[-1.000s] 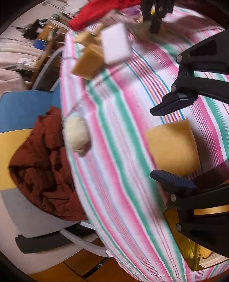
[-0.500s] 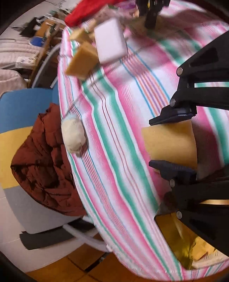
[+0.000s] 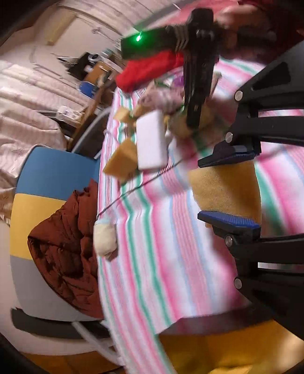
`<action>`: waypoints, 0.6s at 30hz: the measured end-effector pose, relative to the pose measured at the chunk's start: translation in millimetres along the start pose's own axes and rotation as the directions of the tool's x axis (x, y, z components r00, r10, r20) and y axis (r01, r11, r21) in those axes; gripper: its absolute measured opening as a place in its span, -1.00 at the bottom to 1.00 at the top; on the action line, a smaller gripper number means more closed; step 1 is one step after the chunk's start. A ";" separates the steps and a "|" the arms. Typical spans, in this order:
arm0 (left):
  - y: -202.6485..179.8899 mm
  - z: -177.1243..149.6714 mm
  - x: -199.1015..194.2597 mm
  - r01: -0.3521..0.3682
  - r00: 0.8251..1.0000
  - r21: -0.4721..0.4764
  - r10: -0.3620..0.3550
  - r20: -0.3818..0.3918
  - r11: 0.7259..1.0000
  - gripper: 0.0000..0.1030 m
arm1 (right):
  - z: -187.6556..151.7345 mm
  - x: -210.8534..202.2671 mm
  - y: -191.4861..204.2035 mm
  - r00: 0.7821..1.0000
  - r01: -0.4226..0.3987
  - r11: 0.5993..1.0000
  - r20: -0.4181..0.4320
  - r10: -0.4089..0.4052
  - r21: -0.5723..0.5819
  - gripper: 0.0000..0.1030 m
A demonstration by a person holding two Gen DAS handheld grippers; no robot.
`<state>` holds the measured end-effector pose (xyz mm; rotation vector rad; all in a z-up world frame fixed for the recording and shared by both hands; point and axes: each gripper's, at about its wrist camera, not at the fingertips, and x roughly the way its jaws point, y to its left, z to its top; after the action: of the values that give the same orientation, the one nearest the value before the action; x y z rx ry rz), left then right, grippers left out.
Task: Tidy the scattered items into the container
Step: 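Carry the yellow sponge and green tea box over the gold tin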
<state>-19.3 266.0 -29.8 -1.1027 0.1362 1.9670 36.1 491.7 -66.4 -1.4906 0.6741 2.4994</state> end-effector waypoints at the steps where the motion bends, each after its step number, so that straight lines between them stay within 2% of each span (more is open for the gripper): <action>1: -2.2 -6.6 -2.6 0.013 1.000 -0.017 -0.013 0.012 1.000 -0.28 | -0.3 -0.1 0.7 1.000 -0.009 1.000 0.000 0.009 -0.002 -0.38; 6: -2.6 -28.8 -20.3 0.036 0.997 -0.081 -0.030 0.074 0.996 -0.29 | -1.9 -2.3 8.2 0.998 -0.065 0.998 0.007 0.066 -0.026 -0.38; 15: 15.8 -46.7 -68.0 0.027 0.984 -0.115 -0.007 0.177 0.993 -0.30 | -10.2 -2.8 46.0 0.996 -0.084 0.979 0.021 0.090 -0.187 -0.37; 18: 26.0 -50.5 -84.0 0.035 0.979 -0.136 -0.006 0.206 0.990 -0.30 | -14.3 -0.2 58.3 0.991 -0.126 0.967 0.005 0.130 -0.220 -0.38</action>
<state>15.3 173.8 -5.6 -0.9759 -0.1236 2.0831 27.0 433.6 -54.6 -1.5358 0.5201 2.7612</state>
